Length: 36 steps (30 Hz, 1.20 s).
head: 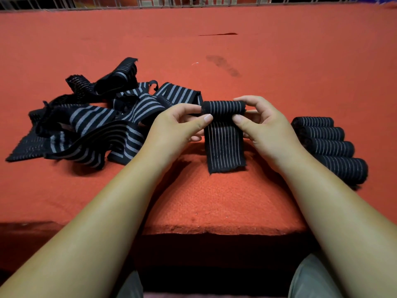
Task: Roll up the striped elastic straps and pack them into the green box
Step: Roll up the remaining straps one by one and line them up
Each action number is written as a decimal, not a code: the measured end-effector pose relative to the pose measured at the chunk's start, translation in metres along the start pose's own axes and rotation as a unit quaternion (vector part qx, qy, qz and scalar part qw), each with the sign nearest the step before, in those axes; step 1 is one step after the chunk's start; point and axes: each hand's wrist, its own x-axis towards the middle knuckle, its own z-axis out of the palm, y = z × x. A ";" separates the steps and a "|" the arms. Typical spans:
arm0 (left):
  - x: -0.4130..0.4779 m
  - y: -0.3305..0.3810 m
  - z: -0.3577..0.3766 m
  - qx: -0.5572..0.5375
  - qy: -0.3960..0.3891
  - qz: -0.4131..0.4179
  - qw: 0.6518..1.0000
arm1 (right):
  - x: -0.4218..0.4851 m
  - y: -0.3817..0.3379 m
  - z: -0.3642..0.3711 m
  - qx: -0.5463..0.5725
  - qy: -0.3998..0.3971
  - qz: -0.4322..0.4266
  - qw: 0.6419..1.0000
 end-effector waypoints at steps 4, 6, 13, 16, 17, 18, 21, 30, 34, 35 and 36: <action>0.001 -0.001 0.002 -0.030 0.008 -0.023 0.999 | -0.003 0.000 0.000 -0.008 -0.002 -0.001 1.000; 0.001 -0.001 0.001 -0.054 0.009 -0.035 0.998 | -0.002 0.000 -0.001 0.004 -0.008 0.007 1.000; 0.003 0.002 -0.005 -0.127 -0.026 -0.030 0.991 | -0.001 -0.003 0.003 0.050 0.006 0.012 0.999; 0.003 0.001 -0.005 -0.111 -0.031 -0.030 0.993 | -0.001 -0.001 0.002 0.035 -0.001 0.012 0.999; 0.003 0.002 -0.005 -0.109 -0.031 -0.034 0.993 | -0.001 -0.001 0.002 0.031 -0.003 0.012 0.999; 0.002 0.002 -0.004 -0.109 -0.030 -0.037 0.993 | -0.001 0.000 0.001 0.026 -0.006 0.011 1.000; 0.002 0.002 -0.002 -0.102 -0.038 -0.036 0.993 | -0.001 0.001 0.001 0.006 -0.016 0.000 1.000; 0.003 0.002 -0.005 -0.135 -0.052 -0.014 0.989 | -0.003 0.000 0.000 0.014 -0.022 -0.004 1.000; 0.000 0.002 -0.002 -0.129 -0.061 -0.042 0.989 | -0.002 -0.001 -0.002 0.003 -0.016 0.000 1.000; -0.001 0.002 -0.002 -0.126 -0.062 -0.044 0.989 | -0.003 -0.001 -0.002 0.003 -0.018 0.003 1.000; 0.000 0.001 -0.002 -0.125 -0.062 -0.043 0.989 | -0.003 -0.001 -0.002 0.007 -0.020 0.004 1.000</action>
